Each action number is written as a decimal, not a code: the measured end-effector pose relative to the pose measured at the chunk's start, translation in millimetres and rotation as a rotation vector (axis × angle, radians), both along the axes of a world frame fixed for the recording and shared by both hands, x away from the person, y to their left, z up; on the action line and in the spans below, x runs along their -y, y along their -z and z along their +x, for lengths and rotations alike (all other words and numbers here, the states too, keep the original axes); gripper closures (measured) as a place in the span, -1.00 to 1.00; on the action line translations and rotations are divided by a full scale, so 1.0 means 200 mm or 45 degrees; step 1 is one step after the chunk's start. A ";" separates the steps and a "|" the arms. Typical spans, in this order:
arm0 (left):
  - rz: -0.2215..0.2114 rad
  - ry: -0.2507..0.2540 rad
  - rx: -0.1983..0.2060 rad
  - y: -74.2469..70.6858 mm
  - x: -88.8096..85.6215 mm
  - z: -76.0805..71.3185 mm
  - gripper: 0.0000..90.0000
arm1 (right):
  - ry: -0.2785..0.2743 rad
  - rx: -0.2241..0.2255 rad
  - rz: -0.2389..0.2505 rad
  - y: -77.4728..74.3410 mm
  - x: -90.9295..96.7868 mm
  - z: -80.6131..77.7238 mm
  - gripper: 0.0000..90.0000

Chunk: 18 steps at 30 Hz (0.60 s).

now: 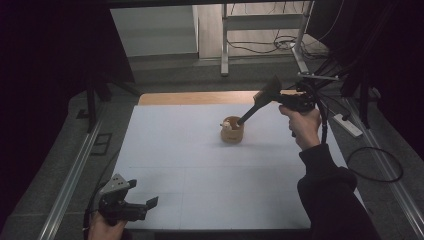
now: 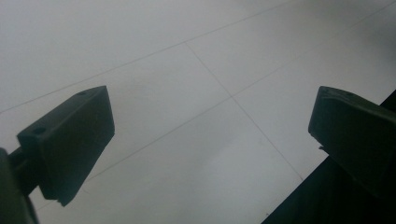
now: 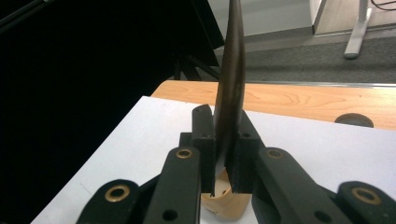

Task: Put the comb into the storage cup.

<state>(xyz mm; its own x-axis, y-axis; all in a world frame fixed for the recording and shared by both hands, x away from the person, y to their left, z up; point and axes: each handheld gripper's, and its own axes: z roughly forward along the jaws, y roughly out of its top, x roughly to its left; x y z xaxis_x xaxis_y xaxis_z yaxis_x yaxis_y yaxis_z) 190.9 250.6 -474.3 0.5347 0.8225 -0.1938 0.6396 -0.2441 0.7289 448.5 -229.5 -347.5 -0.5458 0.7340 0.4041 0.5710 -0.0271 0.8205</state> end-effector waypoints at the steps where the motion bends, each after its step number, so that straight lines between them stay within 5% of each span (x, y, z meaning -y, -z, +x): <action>1: 0.002 -0.001 -0.006 0.00 0.00 0.00 -0.98 | 0.004 0.001 -0.003 0.00 0.00 0.01 0.85; 18: 0.019 0.001 -0.031 0.00 0.01 0.01 -0.95 | 0.026 -0.004 -0.021 0.03 -0.06 0.08 0.85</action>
<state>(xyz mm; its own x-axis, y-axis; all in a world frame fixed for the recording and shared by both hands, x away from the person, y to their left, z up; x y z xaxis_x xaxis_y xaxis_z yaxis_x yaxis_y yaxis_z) 193.3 248.8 -475.1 0.5309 0.8249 -0.1941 0.6567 -0.2557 0.7095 463.9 -218.4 -353.4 -0.5292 0.7516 0.3937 0.5729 -0.0257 0.8192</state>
